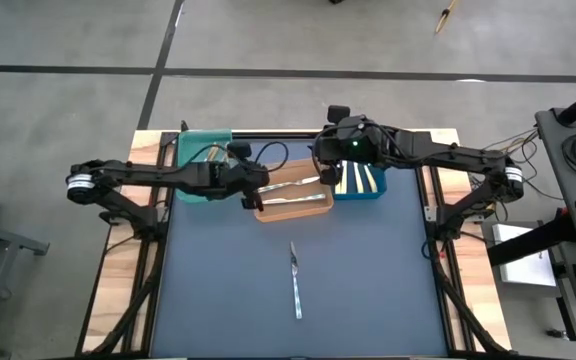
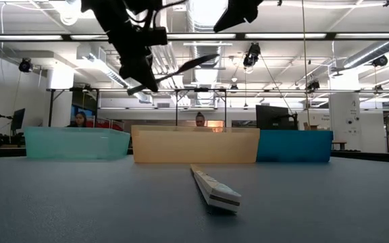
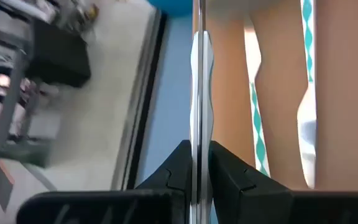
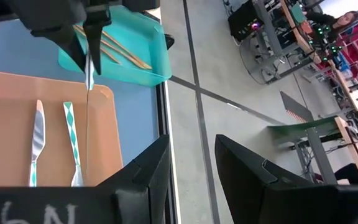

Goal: Sort silverware by color (type)
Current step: Put the white knife in the orange bin

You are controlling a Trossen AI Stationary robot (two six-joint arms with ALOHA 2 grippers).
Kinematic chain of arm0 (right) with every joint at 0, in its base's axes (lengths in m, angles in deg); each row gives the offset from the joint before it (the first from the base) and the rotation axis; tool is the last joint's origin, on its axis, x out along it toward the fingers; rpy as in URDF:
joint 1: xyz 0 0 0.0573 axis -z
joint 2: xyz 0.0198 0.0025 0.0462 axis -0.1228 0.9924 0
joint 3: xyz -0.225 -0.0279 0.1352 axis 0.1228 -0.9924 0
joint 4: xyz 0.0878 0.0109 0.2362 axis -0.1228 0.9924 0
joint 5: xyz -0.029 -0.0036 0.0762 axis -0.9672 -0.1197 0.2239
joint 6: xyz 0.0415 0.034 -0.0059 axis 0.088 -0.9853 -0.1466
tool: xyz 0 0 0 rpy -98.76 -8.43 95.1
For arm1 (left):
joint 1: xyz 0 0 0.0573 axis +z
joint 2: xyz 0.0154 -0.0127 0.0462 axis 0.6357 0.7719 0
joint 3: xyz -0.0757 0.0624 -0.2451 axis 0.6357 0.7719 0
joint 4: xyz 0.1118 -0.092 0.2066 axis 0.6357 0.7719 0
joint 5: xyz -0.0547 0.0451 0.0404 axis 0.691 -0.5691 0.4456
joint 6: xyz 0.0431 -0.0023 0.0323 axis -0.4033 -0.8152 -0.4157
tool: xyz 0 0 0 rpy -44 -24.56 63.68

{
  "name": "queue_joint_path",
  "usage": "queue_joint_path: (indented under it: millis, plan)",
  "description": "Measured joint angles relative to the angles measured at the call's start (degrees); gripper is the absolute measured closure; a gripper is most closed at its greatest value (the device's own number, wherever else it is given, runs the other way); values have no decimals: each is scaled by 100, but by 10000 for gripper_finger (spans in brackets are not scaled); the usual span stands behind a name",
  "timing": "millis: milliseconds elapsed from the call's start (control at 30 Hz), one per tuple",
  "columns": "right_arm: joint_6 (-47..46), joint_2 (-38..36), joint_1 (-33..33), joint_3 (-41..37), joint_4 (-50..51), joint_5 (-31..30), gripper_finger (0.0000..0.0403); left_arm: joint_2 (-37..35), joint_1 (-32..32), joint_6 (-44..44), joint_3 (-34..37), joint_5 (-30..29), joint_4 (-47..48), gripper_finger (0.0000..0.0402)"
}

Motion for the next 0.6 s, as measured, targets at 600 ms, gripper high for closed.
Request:
queue_joint_path:
  millis: [600]
  plan:
    - [-547, -388, 0, 0, 756, 25, 282, 2030, 26, 627, -2047, 412, 1814, 382]
